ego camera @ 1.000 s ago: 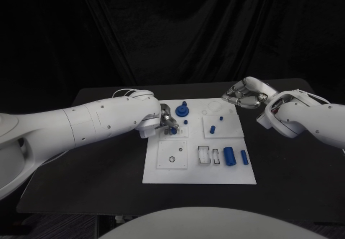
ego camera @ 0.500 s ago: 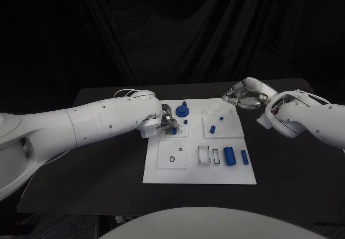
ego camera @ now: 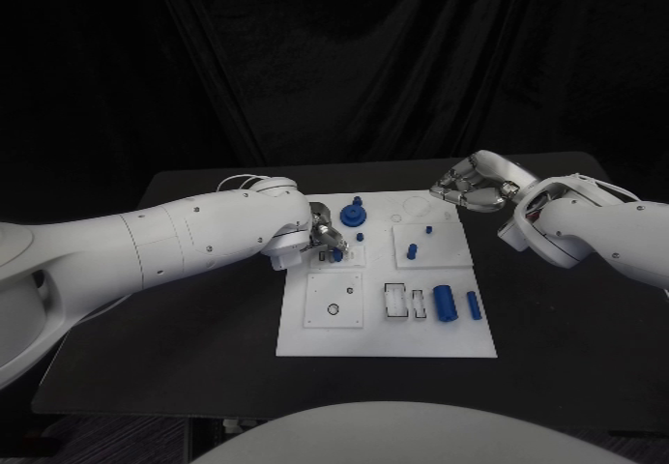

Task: Assemble the parts on the task board

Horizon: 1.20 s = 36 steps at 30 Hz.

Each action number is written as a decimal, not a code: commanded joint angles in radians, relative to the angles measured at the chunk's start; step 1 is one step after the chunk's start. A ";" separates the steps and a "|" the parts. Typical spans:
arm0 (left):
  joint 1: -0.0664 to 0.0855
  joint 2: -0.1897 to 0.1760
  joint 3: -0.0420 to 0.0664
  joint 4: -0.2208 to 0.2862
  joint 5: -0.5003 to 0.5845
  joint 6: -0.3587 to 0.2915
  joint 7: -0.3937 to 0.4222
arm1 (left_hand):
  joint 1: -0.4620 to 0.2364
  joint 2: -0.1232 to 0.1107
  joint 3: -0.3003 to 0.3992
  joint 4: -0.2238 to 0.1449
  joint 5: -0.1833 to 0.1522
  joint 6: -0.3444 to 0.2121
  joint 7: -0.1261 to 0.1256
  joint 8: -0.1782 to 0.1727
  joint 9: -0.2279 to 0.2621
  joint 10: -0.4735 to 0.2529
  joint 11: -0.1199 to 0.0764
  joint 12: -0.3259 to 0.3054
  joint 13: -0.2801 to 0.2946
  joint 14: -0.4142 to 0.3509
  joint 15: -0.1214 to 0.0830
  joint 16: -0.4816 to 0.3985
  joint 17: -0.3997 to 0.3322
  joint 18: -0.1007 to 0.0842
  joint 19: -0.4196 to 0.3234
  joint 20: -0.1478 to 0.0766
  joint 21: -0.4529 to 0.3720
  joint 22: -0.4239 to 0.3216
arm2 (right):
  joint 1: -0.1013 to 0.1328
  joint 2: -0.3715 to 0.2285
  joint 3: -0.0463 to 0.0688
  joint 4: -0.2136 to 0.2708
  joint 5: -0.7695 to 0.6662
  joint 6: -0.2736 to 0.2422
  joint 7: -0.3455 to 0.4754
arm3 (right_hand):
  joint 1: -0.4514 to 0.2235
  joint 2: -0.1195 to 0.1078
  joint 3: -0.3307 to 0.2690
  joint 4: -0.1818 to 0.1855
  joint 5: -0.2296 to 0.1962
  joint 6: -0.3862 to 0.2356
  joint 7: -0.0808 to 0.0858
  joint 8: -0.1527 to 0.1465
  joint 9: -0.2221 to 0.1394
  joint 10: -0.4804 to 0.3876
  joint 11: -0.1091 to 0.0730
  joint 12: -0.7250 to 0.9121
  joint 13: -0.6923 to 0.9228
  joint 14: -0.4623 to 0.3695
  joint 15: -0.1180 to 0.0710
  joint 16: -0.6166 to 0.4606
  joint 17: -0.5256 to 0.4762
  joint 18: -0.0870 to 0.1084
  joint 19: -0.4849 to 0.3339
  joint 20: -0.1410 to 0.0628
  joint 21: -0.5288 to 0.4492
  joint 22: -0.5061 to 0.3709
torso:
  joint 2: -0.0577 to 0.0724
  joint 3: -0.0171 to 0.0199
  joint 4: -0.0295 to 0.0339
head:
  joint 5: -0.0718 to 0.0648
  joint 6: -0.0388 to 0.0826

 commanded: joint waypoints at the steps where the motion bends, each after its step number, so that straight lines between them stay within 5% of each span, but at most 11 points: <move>1: -0.008 -0.006 -0.003 0.020 -0.007 -0.050 0.027 | 0.009 0.004 0.013 -0.011 0.007 0.000 -0.010 -0.005 0.005 0.104 -0.009 0.003 0.263 0.098 -0.007 -0.005 0.236 -0.014 0.103 -0.006 -0.003 0.263 | -0.002 -0.002 0.001 0.000 0.000 0.011 -0.023 | 0.010 0.003 0.006 -0.001 0.004 0.005 0.002 -0.002 0.001 -0.007 0.000 -0.003 -0.001 0.033 -0.006 -0.004 0.038 0.006 -0.006 -0.004 -0.007 0.107 | -0.001 0.0001 0.0005 | 0.000 0.000; 17: -0.008 -0.032 -0.003 0.049 -0.047 -0.149 0.056 | 0.006 0.001 0.015 -0.012 0.010 0.012 -0.012 -0.002 0.012 0.104 -0.011 0.003 0.263 0.098 -0.009 -0.006 0.234 -0.014 0.103 -0.007 -0.003 0.263 | -0.002 -0.002 0.001 -0.002 0.000 0.021 -0.029 | 0.009 0.004 0.006 0.000 0.003 0.004 0.003 -0.002 0.001 -0.007 0.000 -0.004 -0.002 0.032 -0.006 -0.006 0.037 0.006 -0.007 -0.004 -0.008 0.107 | -0.001 -0.0005 -0.0001 | 0.002 0.000; 36: -0.013 -0.029 -0.003 0.033 -0.049 -0.110 0.037 | -0.009 -0.001 0.009 0.000 -0.015 0.014 -0.013 -0.006 0.019 0.104 -0.013 0.003 0.263 0.095 -0.011 -0.010 0.222 -0.014 0.103 -0.010 -0.003 0.263 | -0.002 0.000 0.001 -0.006 0.000 0.044 -0.042 | 0.010 0.004 0.007 0.000 0.003 0.004 0.003 -0.003 0.001 -0.007 0.000 -0.005 -0.003 0.031 -0.006 -0.008 0.034 0.007 -0.009 -0.004 -0.014 0.105 | 0.000 0.0001 0.0001 | 0.001 0.000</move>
